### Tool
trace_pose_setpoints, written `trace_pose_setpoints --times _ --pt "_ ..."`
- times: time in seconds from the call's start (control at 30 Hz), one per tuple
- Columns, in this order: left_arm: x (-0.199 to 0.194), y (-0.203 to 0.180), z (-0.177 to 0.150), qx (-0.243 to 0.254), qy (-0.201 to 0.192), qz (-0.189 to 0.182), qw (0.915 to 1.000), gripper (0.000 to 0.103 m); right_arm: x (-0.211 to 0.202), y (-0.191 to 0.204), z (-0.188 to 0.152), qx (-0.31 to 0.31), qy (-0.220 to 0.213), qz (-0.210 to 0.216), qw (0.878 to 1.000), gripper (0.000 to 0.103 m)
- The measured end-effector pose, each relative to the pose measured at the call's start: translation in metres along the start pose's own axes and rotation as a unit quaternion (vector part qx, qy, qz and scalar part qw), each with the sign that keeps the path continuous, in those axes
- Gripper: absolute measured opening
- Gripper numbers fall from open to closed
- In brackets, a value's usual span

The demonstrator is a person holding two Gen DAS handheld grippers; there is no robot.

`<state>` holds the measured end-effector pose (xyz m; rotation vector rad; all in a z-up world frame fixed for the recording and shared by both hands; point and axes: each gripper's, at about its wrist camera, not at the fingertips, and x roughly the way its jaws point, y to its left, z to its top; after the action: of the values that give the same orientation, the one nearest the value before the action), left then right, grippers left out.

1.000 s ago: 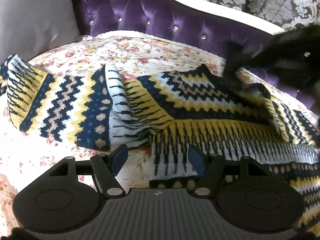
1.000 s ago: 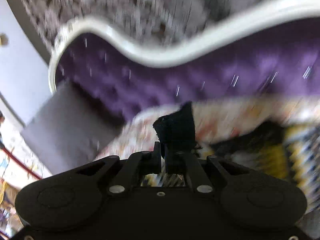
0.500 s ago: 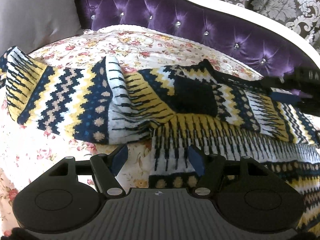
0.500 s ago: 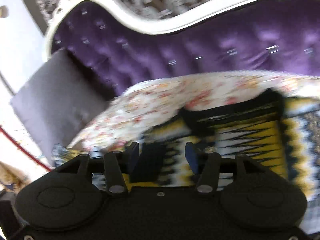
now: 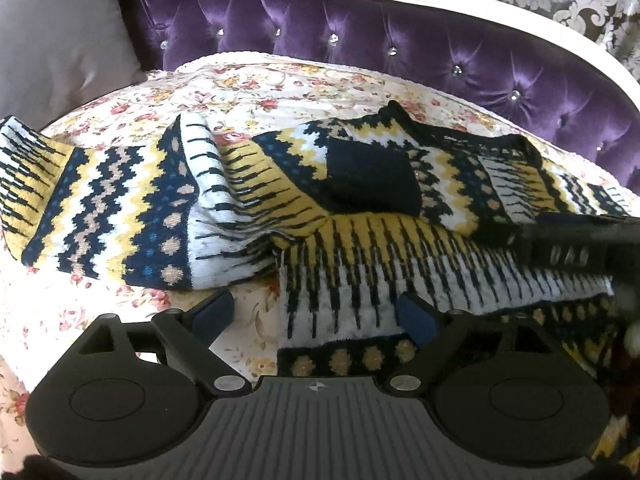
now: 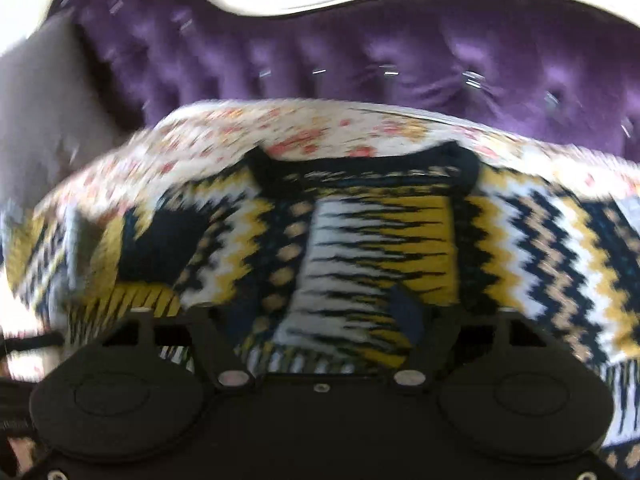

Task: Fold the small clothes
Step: 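Fold the held sleeve across the sweater body with the right tool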

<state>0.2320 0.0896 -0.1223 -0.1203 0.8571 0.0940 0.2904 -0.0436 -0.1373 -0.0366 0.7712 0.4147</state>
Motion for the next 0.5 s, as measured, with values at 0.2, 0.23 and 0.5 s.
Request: trace_pose_setpoints --times 0.2,0.23,0.5 --pt "-0.010 0.017 0.002 -0.037 -0.021 -0.010 0.9991 0.084 -0.011 0.018 0.000 -0.032 -0.007 0.009 0.999 0.081" --pt "-0.015 0.024 0.002 -0.052 -0.027 -0.009 0.9982 0.084 -0.016 0.022 0.000 -0.031 -0.010 0.017 0.999 0.081" --pt "-0.061 0.100 0.012 -0.129 -0.086 -0.008 0.9879 0.084 -0.039 0.057 -0.022 -0.061 -0.002 0.049 0.997 0.081"
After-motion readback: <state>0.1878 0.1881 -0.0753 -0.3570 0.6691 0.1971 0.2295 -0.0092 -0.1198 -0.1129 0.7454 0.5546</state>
